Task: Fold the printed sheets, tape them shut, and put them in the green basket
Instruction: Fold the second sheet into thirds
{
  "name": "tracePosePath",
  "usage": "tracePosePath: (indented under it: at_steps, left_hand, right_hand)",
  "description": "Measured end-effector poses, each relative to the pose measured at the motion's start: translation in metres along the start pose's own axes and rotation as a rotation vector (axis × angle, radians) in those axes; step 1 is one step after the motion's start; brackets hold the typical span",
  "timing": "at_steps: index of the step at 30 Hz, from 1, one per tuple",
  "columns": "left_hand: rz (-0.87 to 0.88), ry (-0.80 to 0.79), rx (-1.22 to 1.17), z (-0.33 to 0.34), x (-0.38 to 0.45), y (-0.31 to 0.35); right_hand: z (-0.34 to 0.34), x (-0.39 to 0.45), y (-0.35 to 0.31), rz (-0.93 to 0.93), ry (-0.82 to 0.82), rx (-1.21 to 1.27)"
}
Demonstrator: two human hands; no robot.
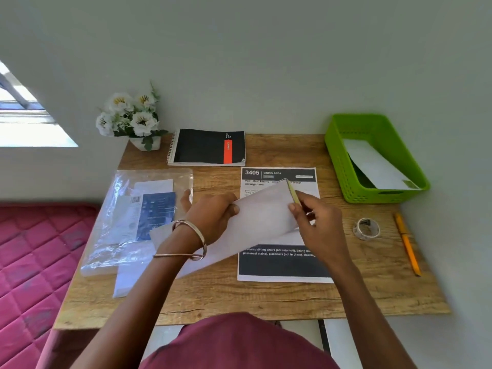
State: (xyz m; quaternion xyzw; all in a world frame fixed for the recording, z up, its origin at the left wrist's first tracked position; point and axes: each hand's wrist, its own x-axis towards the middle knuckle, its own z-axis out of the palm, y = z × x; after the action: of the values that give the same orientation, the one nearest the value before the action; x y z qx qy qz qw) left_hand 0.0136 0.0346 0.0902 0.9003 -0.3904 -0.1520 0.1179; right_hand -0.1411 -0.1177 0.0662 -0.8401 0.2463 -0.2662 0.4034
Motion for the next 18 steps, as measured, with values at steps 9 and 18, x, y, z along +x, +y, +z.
tracePosePath:
  at_steps: [9,18]
  left_hand:
    - [0.186,0.001,0.001,0.016,0.001,-0.009]
    - [0.230,0.069,0.070,0.043,-0.007,0.003]
  right_hand:
    - [0.014,0.000,-0.007,0.334,-0.124,0.515]
    - [0.010,0.003,-0.012,0.427,-0.169,0.677]
